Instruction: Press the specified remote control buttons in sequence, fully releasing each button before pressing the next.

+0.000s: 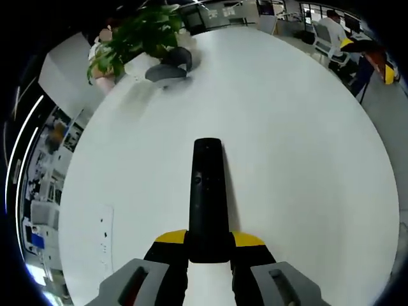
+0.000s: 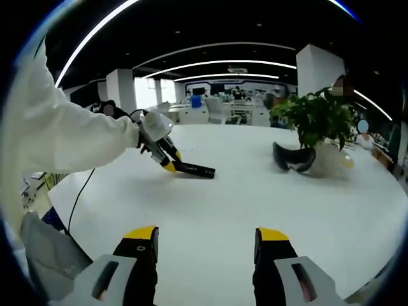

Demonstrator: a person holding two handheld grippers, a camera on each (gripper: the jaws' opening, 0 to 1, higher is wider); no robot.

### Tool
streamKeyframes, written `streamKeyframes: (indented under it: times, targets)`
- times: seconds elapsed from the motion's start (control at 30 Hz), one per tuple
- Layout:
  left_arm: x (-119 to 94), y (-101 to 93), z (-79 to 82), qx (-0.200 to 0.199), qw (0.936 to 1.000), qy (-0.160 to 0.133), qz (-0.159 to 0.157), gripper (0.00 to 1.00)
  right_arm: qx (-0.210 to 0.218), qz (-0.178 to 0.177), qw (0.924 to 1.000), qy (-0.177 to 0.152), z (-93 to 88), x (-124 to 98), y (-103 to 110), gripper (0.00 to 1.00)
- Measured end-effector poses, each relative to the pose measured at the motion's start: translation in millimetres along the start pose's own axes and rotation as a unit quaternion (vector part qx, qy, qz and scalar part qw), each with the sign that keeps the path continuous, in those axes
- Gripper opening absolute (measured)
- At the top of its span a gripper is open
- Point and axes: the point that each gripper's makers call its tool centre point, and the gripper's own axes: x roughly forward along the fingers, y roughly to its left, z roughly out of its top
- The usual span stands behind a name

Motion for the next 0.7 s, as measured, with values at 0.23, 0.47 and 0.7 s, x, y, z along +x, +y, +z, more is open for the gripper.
streamKeyframes:
  times: [0.23, 0.47, 0.7]
  targets:
    - [5.9, 8.4, -5.6, 0.012, 0.9998, 0.015, -0.007, 0.24, 0.001, -0.001, 1.0000, 0.001, -0.3, 0.1, -0.2, 0.59]
    - [7.9, 17.3, -8.2, 0.014, 0.9996, 0.025, -0.008, 0.24, -0.001, 0.001, 1.0000, 0.004, -1.2, 0.9, 0.8, 0.59]
    - [17.5, 15.4, -11.8, 0.025, 0.9987, 0.041, -0.015, 0.24, 0.001, -0.002, 1.0000, 0.003, -1.3, 0.9, -1.4, 0.60]
